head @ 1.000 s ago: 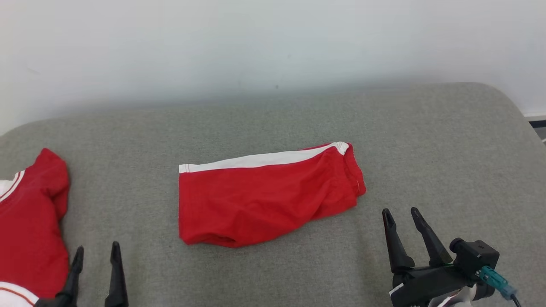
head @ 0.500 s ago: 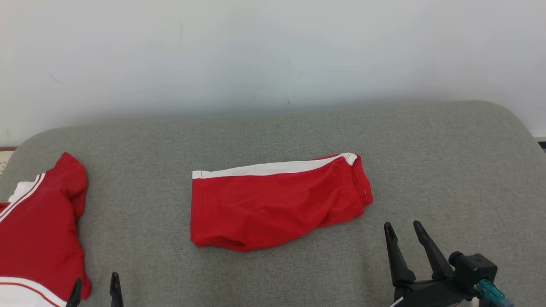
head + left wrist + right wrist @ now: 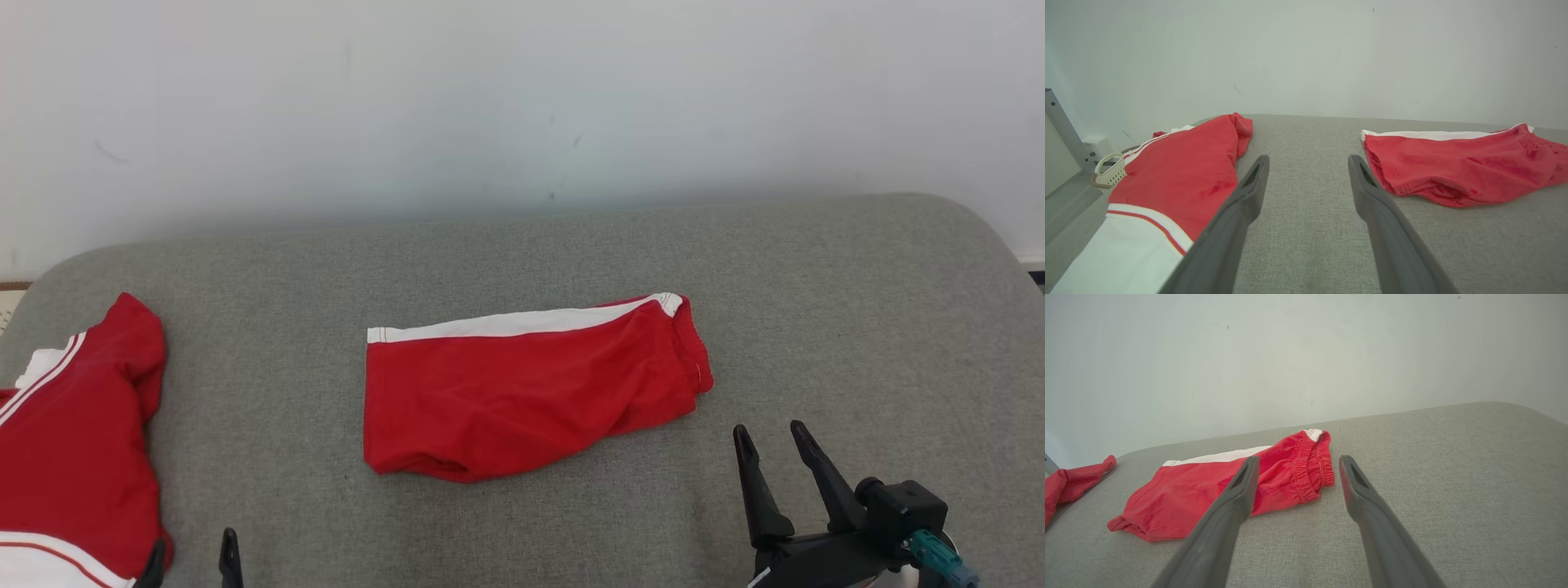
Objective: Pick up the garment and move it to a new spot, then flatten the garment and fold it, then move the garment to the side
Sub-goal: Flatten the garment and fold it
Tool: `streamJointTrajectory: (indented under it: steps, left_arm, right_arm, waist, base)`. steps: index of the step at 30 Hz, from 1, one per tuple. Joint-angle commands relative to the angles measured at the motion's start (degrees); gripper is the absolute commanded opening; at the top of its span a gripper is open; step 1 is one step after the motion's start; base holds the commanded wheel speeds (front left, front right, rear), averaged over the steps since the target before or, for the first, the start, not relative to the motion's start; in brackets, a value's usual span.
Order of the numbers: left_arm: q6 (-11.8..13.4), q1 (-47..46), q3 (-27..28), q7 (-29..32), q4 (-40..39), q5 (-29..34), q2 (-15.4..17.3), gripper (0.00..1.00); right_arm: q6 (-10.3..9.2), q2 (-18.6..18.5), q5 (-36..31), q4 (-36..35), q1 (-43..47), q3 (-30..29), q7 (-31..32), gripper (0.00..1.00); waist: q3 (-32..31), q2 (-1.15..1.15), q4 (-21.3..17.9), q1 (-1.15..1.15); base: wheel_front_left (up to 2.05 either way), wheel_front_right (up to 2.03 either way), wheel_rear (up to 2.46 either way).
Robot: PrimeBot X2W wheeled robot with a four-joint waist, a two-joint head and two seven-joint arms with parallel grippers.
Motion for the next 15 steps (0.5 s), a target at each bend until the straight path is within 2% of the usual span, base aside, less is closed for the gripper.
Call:
streamJointTrajectory:
  steps: [1,15]
  left_arm:
    - [-0.2,0.7,-0.1,-0.2,0.2,-0.1,0.4,1.00]
    - [0.0,-0.1,-0.3,-0.2,0.8,-0.8,0.6,1.00]
  right_arm:
    - [0.01,0.1,-0.5,-0.2,0.7,0.0,0.3,1.00]
    - [0.01,0.4,-1.0,-0.1,1.0,-0.4,0.8,1.00]
  waist:
    - [0.1,0.00,-0.1,0.00]
    - [0.1,0.00,-0.5,0.00]
  base:
    - [0.00,0.00,0.00]
    - [0.00,0.00,0.00]
